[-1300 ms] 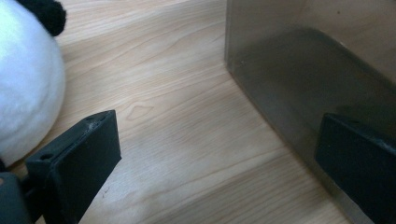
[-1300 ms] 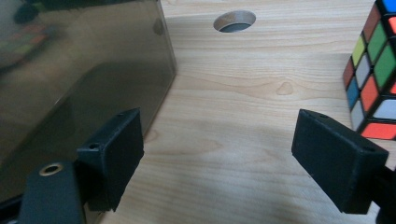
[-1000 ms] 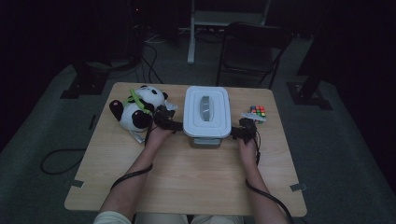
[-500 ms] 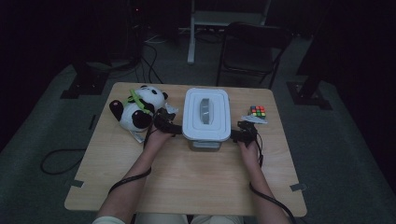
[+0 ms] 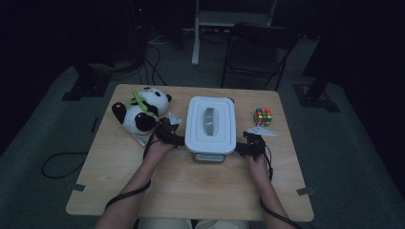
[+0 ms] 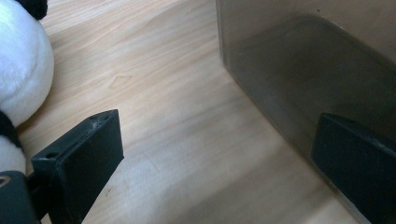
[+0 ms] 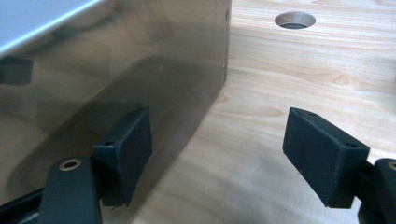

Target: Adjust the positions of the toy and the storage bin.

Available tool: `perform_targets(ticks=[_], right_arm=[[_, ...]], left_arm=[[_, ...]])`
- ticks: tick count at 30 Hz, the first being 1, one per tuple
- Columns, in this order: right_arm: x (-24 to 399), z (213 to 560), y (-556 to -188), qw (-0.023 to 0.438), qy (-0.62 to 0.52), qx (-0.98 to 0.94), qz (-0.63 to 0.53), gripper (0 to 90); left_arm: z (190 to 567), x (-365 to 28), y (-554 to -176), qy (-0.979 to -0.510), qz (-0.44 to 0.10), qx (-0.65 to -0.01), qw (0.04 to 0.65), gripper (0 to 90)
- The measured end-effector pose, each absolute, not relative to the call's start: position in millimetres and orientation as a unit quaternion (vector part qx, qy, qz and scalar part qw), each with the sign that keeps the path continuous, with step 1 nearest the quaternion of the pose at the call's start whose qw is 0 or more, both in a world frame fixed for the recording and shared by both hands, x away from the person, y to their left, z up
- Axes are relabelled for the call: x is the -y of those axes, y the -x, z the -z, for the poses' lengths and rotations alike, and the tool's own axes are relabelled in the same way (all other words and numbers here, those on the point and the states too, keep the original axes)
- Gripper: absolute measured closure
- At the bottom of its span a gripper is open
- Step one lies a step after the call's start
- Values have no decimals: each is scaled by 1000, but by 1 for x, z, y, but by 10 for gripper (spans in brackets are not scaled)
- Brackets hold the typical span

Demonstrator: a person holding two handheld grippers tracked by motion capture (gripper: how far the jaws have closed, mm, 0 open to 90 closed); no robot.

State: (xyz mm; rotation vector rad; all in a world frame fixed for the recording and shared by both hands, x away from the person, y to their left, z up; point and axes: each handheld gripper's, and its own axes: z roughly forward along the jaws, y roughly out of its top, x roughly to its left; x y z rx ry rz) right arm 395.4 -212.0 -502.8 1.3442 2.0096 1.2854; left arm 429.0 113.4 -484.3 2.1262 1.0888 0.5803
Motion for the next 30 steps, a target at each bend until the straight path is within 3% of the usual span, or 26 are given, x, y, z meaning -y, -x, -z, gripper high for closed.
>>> perform_targets(ticks=[30], right_arm=[[220,500,-315,172,-402,-759,-482,245]], left_arm=[[478,-119,-335,-824,-235,-385,342,46]])
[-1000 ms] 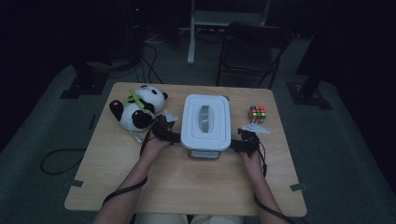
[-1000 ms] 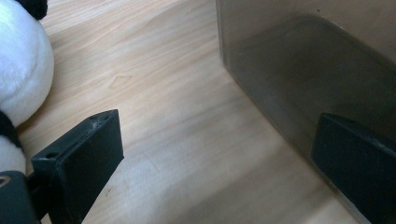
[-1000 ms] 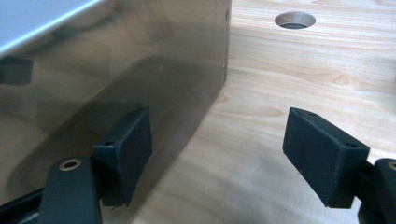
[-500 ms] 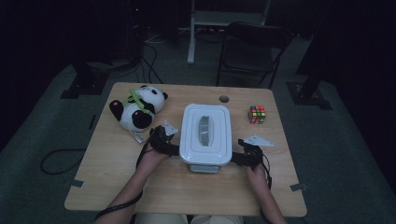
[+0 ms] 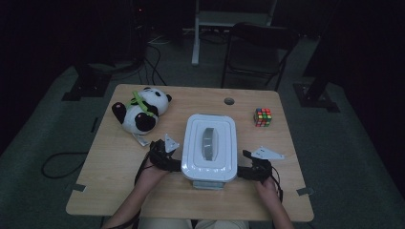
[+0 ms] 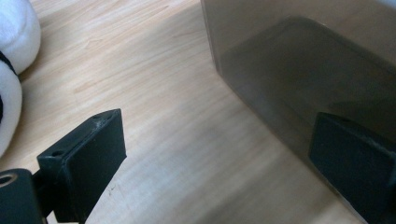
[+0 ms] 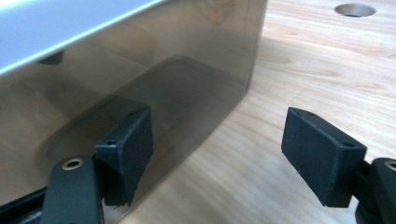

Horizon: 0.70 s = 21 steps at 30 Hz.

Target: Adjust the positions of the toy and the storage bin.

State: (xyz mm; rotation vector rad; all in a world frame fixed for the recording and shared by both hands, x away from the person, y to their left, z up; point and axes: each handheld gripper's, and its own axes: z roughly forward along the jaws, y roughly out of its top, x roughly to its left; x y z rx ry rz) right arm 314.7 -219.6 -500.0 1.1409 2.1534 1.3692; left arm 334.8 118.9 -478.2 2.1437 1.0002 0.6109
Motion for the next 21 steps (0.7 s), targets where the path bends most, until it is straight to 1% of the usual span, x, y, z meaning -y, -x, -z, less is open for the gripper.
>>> perform_targets(ticks=[12,13,17,21], right_arm=[[223,500,-293,156,-393,-759,-496,245],[223,500,-291,162,-392,-758,-495,245],[225,499,-283,159,-388,-760,-497,245],[222,501,-275,141,-380,-761,-507,244]], left_arm=[[470,-118,-310,-827,-245,-371,343,46],[469,-117,-308,-828,-250,-368,341,46],[469,-118,-302,-828,-248,-367,343,46],[469,-124,-300,-827,-244,-367,348,46]])
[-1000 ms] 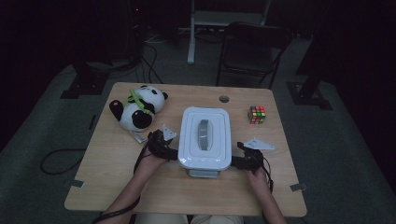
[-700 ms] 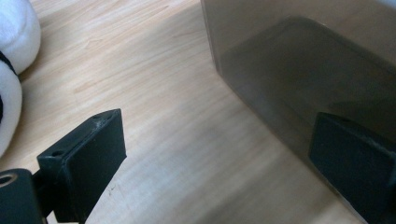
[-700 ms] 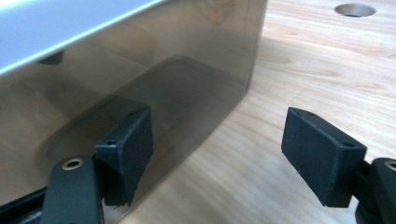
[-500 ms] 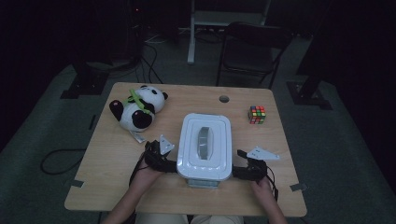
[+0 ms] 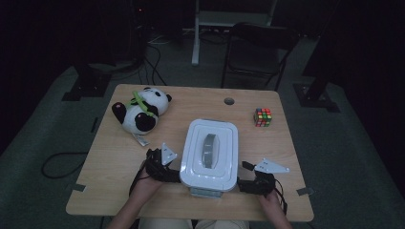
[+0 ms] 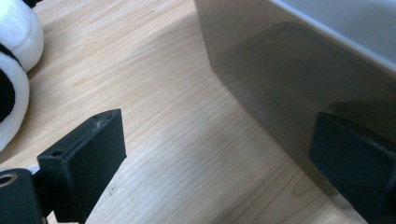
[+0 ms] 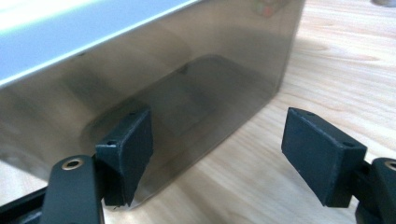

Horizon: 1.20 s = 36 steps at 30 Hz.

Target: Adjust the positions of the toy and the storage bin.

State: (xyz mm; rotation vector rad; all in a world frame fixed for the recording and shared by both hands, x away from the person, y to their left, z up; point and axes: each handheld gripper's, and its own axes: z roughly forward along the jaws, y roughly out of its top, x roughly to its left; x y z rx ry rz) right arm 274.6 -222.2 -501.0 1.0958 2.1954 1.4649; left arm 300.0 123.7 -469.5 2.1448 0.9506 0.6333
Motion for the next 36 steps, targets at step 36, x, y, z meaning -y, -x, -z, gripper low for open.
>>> perform_targets(ticks=[36], right_arm=[[278,490,-327,206,-502,-681,-491,118]], left_arm=[[519,-203,-302,-833,-155,-398,351,43]])
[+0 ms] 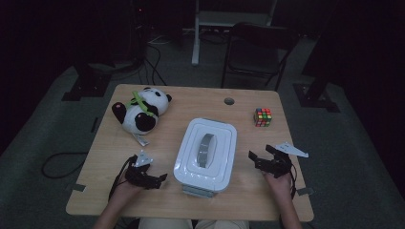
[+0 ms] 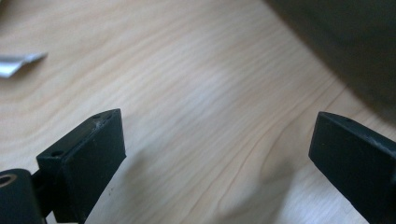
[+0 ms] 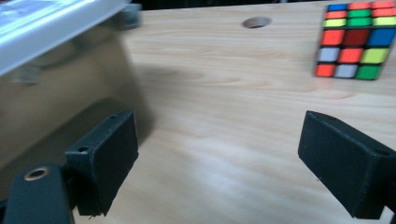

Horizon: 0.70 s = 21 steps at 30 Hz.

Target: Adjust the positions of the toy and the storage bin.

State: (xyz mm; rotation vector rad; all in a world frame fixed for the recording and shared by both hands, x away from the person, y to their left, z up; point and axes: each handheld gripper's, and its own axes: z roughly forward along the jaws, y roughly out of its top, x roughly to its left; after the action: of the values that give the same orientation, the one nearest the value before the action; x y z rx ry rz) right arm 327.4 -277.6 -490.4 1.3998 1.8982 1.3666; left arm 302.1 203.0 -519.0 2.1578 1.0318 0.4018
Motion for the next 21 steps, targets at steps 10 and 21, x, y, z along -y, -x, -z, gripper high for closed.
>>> perform_targets(ticks=[10,21], right_arm=[[288,490,-374,265,-546,-671,-425,115],[293,483,-429,284,-581,-648,-403,115]], left_arm=[[521,-228,-294,-825,-163,-420,342,41],[524,-234,-288,-830,-170,-421,325,10]])
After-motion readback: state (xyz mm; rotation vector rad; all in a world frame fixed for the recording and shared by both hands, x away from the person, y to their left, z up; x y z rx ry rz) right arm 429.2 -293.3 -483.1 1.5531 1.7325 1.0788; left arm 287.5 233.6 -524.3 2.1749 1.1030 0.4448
